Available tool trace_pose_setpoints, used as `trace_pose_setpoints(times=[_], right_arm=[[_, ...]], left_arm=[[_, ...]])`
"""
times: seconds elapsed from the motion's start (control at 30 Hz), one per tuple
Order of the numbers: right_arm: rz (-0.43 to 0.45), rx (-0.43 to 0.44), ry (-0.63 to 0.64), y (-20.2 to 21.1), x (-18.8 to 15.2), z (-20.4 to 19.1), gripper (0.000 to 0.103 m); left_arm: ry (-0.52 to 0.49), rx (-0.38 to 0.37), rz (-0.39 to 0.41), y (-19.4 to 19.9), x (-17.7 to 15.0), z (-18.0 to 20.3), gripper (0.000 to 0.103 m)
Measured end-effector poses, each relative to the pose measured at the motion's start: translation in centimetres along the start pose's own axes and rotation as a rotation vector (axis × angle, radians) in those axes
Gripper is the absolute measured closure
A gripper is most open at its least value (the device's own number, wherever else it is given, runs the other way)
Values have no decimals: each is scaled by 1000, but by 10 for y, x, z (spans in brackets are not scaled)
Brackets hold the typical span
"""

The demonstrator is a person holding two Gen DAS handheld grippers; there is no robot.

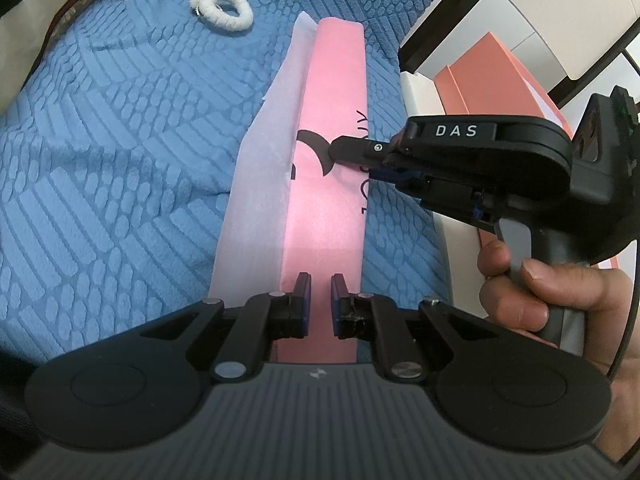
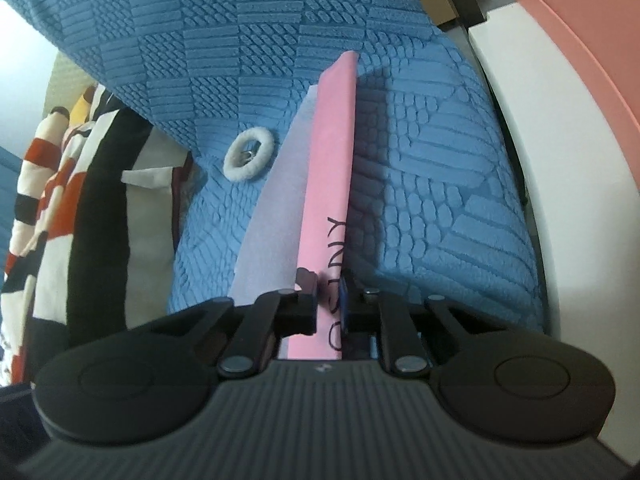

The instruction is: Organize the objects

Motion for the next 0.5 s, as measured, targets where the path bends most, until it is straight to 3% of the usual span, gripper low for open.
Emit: trace_pose_setpoints(times=[0.2,0.27,0.33,0.5], right_arm=[[7,-9,15,2,2,-1,92],[11,-9,16,5,1,-1,93],[14,-13,22,7,2,-2,94],[12,-43,43,15,-2,-3,94]], left_arm=[[-5,-9,12,2,2,2,86],[-9,-17,17,2,2,5,78],[-15,-31,26,2,5,10,59],[-65,-52,40,2,3,22,56]])
Point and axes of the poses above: each gripper's, at about its wrist camera, not at the fingertips, and y roughly against the way its jaws point, z to its right, x to its top, the point moved 9 cm from there along -y, roughly the way its jaws point, and after that the axes turned 8 degrees about z, right-handed, at the moved point
